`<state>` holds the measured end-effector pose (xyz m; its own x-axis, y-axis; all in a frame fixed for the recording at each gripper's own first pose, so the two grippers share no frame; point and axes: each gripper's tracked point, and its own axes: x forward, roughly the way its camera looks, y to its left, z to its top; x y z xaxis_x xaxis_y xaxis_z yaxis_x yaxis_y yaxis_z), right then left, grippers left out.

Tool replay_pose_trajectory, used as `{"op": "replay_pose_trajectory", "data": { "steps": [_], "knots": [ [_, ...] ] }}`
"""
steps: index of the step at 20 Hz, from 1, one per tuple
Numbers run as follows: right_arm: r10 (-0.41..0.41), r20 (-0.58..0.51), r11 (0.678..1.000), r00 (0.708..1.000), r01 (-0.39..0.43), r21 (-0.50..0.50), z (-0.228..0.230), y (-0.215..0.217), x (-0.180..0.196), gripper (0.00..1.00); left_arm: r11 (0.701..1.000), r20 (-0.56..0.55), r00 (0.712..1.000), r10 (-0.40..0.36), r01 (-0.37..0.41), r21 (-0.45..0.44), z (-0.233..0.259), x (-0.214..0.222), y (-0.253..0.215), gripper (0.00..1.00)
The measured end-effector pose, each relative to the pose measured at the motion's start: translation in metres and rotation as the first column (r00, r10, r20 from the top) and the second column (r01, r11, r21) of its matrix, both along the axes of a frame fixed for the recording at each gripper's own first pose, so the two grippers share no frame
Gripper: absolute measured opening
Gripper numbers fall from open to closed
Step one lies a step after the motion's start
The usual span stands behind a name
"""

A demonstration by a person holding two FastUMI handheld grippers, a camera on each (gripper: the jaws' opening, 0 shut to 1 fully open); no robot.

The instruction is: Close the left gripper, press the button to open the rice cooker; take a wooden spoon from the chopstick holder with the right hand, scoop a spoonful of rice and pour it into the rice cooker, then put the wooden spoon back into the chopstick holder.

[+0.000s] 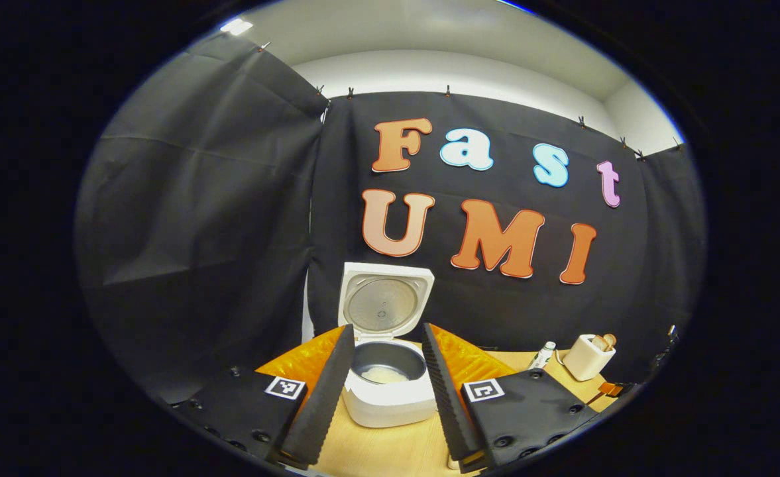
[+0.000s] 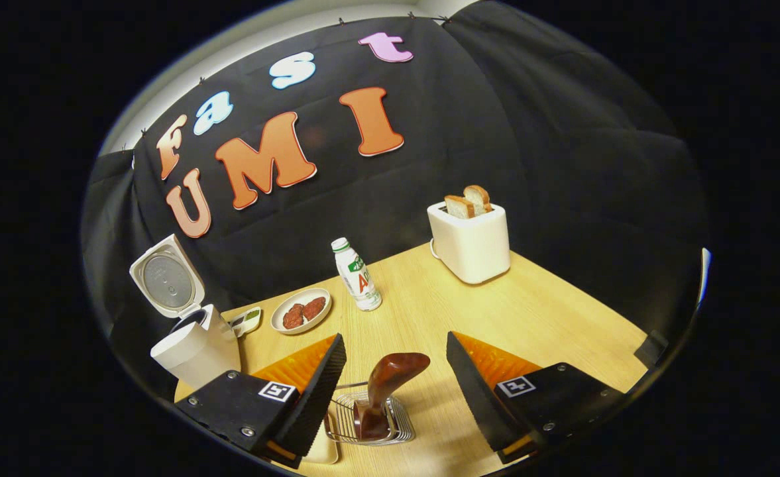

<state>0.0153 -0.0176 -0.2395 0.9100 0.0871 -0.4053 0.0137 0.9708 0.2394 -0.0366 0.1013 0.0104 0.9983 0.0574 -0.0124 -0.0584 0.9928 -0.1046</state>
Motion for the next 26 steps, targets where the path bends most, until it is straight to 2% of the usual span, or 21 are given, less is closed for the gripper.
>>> {"op": "replay_pose_trajectory", "data": {
  "steps": [3,5,7,9,11,12,13,15,18,21,22,26],
  "knots": [
    [0.016,-0.045,0.999,0.999,-0.014,0.048,-0.016,0.008,0.000,0.95,0.999,0.003,1.000,0.031,-0.031,0.023,-0.001,-0.009,0.004,1.00],
    [0.016,-0.065,0.997,0.998,-0.011,0.073,-0.023,0.011,-0.001,0.93,0.998,-0.003,0.998,0.058,-0.058,0.030,-0.002,-0.012,0.010,1.00],
    [0.006,-0.073,0.995,0.997,0.002,0.104,-0.027,0.011,-0.001,0.84,0.998,-0.011,0.998,0.067,-0.067,0.022,-0.006,-0.015,0.012,1.00],
    [-0.021,-0.084,0.991,0.996,0.031,0.128,-0.031,0.008,0.000,0.71,0.996,-0.024,0.996,0.081,-0.080,0.026,-0.011,-0.016,0.018,1.00],
    [-0.006,-0.085,0.981,0.996,0.022,0.193,-0.026,0.015,-0.003,0.54,0.996,-0.034,0.996,0.087,-0.086,0.034,-0.014,-0.014,0.020,1.00],
    [-0.011,-0.098,0.975,0.995,0.032,0.219,-0.025,0.018,-0.003,0.39,0.996,-0.038,0.996,0.087,-0.085,0.037,-0.015,-0.014,0.021,1.00],
    [-0.015,-0.104,0.970,0.994,0.040,0.240,-0.026,0.019,-0.002,0.29,0.996,-0.041,0.996,0.085,-0.084,0.040,-0.017,-0.013,0.022,1.00],
    [-0.043,-0.115,0.964,0.992,0.071,0.255,-0.024,0.021,-0.002,0.21,0.996,-0.043,0.996,0.079,-0.077,0.042,-0.017,-0.010,0.021,0.97],
    [-0.059,-0.106,0.970,0.993,0.082,0.227,-0.020,0.025,-0.003,0.03,0.997,-0.034,0.998,0.060,-0.058,0.046,-0.013,-0.004,0.019,1.00],
    [-0.056,-0.084,0.974,0.995,0.073,0.214,-0.002,0.033,-0.007,0.02,0.998,-0.019,0.999,0.036,-0.035,0.055,-0.006,0.003,0.017,0.97],
    [-0.058,-0.074,0.978,0.996,0.072,0.196,0.004,0.034,-0.008,0.02,0.998,-0.016,1.000,0.024,-0.023,0.056,-0.005,0.006,0.015,1.00],
    [-0.063,-0.011,0.993,0.998,0.064,0.104,0.041,0.040,-0.015,0.02,0.999,-0.008,1.000,-0.022,0.022,0.049,-0.002,0.018,0.011,1.00]
  ]
}}
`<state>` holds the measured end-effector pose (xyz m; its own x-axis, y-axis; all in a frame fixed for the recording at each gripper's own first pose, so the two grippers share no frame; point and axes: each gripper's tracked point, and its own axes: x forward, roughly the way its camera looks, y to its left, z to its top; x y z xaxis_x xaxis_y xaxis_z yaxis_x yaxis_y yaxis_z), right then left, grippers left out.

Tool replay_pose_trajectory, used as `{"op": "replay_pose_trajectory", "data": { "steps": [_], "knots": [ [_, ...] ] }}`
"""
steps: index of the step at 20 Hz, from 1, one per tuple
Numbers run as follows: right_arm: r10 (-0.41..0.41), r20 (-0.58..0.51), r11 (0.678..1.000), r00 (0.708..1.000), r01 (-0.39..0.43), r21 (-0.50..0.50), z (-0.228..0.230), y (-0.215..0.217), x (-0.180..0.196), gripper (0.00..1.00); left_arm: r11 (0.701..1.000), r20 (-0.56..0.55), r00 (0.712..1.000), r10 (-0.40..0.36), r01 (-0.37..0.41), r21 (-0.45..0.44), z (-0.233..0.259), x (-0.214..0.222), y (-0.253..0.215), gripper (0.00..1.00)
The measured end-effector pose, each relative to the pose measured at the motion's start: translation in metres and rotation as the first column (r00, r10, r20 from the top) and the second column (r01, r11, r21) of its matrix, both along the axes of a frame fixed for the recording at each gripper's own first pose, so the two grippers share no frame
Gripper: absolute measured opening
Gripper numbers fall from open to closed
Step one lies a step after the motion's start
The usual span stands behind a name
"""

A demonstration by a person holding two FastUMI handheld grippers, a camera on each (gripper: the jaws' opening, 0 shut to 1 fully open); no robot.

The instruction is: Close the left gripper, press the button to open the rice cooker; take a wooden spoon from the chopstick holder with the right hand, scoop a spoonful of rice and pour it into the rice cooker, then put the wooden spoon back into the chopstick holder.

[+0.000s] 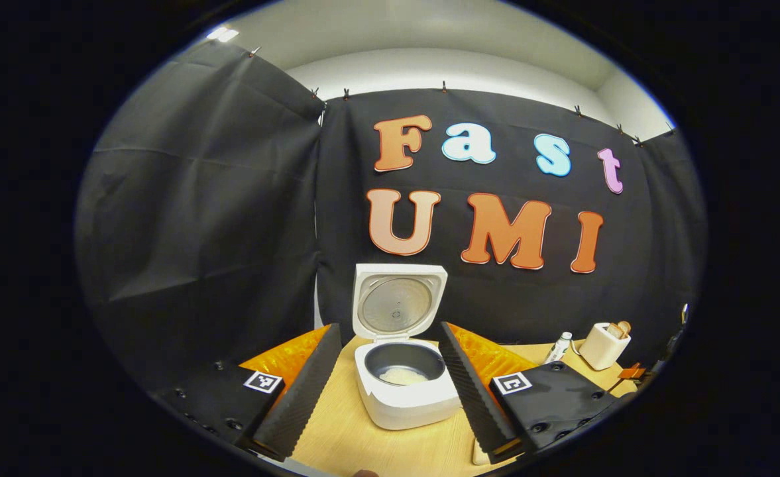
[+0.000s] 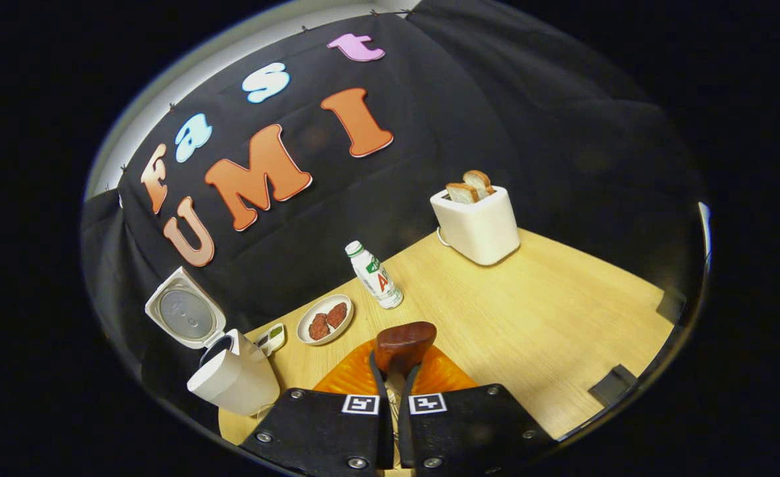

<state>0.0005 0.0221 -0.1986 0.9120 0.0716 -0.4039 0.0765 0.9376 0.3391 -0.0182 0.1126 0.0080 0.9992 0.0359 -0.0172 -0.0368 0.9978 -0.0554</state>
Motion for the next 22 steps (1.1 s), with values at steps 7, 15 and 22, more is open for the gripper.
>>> {"op": "replay_pose_trajectory", "data": {
  "steps": [7,15,22],
  "knots": [
    [0.094,0.095,0.988,0.991,-0.081,-0.133,0.060,0.054,-0.022,0.02,0.999,-0.005,0.999,-0.044,0.044,-0.013,-0.005,0.019,0.008,1.00],
    [0.269,0.067,0.947,0.961,-0.251,-0.203,0.042,0.138,-0.042,0.02,0.998,-0.006,0.998,-0.056,0.056,-0.011,-0.005,0.030,0.022,1.00],
    [0.317,-0.041,0.888,0.948,-0.312,-0.337,-0.016,0.156,-0.061,0.02,0.999,-0.025,0.998,-0.051,0.051,0.014,-0.010,0.036,0.033,1.00]
  ]
}}
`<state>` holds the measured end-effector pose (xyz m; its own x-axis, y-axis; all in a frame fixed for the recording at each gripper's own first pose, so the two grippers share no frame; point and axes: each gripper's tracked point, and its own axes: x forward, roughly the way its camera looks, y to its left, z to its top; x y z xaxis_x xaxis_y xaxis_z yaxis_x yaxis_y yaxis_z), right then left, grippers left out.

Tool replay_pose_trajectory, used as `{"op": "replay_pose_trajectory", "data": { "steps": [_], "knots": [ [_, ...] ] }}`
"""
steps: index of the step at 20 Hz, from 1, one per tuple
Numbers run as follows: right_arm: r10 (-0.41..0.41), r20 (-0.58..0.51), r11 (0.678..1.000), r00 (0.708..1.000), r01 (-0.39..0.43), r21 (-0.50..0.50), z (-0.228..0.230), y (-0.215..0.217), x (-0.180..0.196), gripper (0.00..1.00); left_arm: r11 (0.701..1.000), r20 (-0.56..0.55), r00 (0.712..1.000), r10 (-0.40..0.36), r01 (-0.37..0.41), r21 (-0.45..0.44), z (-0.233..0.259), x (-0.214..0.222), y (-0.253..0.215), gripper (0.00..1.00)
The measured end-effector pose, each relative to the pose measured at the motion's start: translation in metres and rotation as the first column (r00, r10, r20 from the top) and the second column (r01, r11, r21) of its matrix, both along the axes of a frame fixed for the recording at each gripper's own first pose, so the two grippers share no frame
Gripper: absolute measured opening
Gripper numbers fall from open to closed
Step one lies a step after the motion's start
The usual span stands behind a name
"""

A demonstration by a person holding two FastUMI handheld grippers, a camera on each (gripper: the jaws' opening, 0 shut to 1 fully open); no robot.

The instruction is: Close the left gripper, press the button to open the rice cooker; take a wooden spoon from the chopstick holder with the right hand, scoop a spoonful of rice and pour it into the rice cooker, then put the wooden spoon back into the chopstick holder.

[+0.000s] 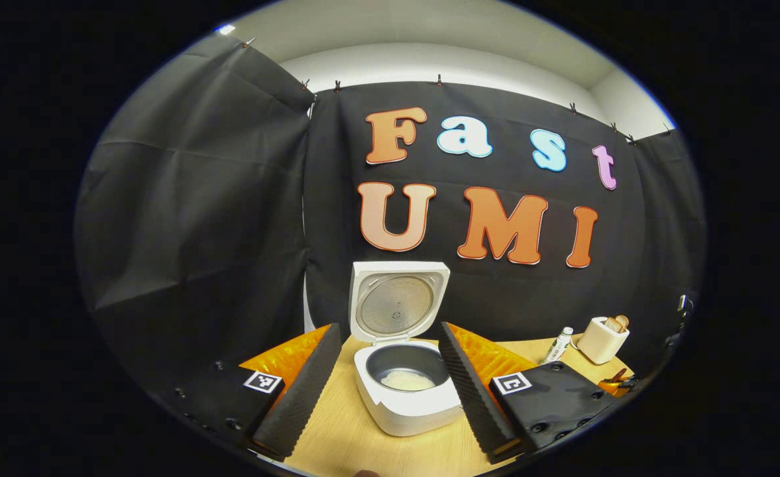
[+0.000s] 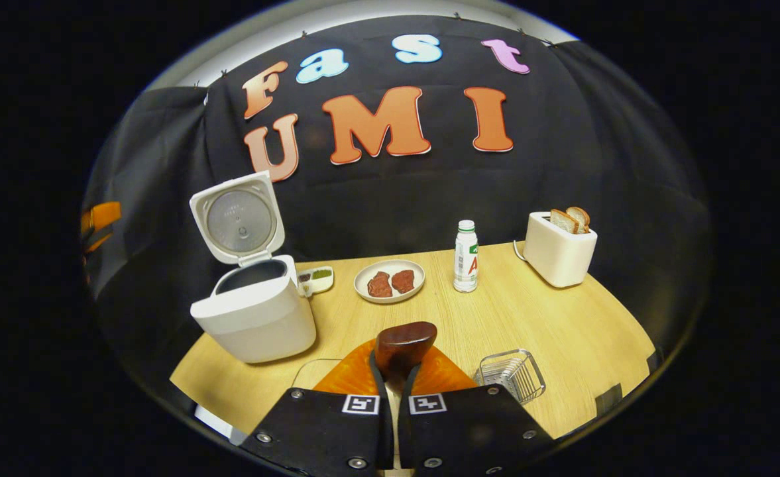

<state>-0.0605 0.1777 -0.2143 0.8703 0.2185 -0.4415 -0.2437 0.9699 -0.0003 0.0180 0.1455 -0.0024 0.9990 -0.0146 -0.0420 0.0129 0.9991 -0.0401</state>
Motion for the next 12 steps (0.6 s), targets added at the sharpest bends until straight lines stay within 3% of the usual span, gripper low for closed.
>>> {"op": "replay_pose_trajectory", "data": {
  "steps": [2,5,8,12],
  "knots": [
    [0.011,0.007,0.997,1.000,-0.011,-0.070,-0.008,0.001,-0.002,0.02,1.000,-0.002,1.000,-0.004,0.004,-0.003,-0.002,0.001,0.000,1.00],
    [0.002,-0.028,0.995,1.000,-0.005,-0.095,-0.034,0.000,-0.008,0.02,1.000,-0.013,1.000,-0.002,0.002,-0.007,-0.009,0.002,0.001,1.00],
    [-0.030,-0.022,0.999,0.999,0.030,-0.026,-0.037,0.004,-0.006,0.02,1.000,-0.026,1.000,0.004,-0.005,-0.013,-0.015,0.001,0.006,1.00],
    [-0.081,-0.109,0.982,0.991,0.098,0.159,-0.057,0.012,-0.005,0.02,1.000,-0.042,0.999,0.011,-0.011,-0.011,-0.019,-0.001,0.012,1.00]
  ]
}}
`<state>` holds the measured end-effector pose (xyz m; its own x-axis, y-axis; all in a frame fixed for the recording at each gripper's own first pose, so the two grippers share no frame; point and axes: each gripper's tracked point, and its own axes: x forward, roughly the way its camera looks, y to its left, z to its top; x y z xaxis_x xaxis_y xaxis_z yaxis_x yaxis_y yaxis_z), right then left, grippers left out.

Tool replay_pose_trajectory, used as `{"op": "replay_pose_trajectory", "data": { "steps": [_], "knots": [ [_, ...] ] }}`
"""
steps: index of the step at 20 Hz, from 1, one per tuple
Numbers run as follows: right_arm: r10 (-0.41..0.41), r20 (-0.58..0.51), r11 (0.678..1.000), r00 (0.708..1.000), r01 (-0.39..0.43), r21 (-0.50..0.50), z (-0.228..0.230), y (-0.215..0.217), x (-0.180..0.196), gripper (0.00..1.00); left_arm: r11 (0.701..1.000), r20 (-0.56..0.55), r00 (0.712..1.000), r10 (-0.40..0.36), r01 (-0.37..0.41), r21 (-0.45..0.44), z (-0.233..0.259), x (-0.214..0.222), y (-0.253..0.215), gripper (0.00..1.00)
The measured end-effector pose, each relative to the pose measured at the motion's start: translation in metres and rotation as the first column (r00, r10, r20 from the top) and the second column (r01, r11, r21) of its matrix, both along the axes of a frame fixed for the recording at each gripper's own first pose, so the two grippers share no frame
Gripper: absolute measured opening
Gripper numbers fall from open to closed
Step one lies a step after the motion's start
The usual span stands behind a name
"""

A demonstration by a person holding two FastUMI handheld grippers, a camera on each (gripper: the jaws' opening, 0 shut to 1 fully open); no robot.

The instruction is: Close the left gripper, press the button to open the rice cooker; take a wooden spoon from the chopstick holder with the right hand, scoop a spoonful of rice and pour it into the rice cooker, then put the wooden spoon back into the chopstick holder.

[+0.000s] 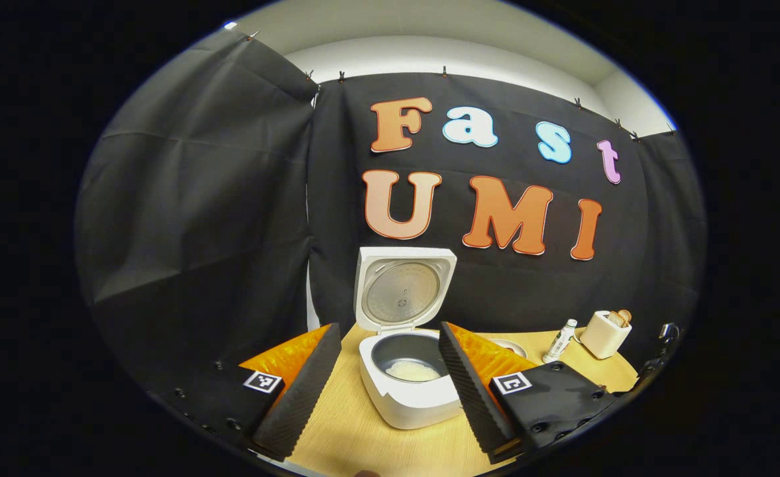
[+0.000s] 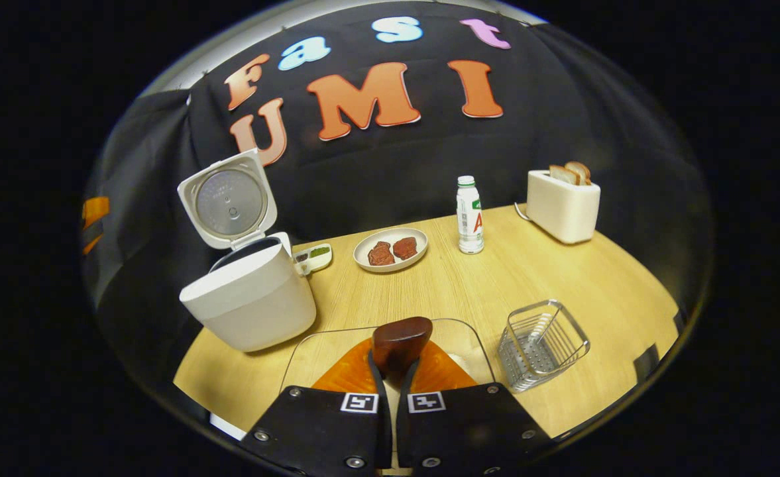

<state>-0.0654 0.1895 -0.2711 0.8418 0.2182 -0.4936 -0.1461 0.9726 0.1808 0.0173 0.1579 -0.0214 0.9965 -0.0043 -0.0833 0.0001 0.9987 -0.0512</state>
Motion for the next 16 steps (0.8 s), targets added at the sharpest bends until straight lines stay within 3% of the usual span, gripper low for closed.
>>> {"op": "replay_pose_trajectory", "data": {
  "steps": [4,10,13,16],
  "knots": [
    [-0.052,-0.071,0.981,0.996,0.064,0.182,-0.005,0.007,-0.003,0.02,1.000,0.002,1.000,0.010,-0.010,0.011,0.001,-0.003,0.004,1.00],
    [-0.141,-0.226,0.855,0.964,0.234,0.463,-0.030,-0.004,0.005,0.02,1.000,-0.001,1.000,0.001,-0.001,0.007,0.001,-0.003,-0.002,1.00],
    [-0.182,-0.296,0.790,0.937,0.319,0.523,-0.039,-0.017,0.007,0.02,1.000,0.005,1.000,-0.002,0.002,0.015,0.004,-0.004,-0.005,1.00],
    [-0.197,-0.293,0.777,0.936,0.331,0.535,-0.032,-0.027,0.008,0.02,1.000,0.017,1.000,-0.003,0.002,0.019,0.009,-0.004,-0.007,1.00]
  ]
}}
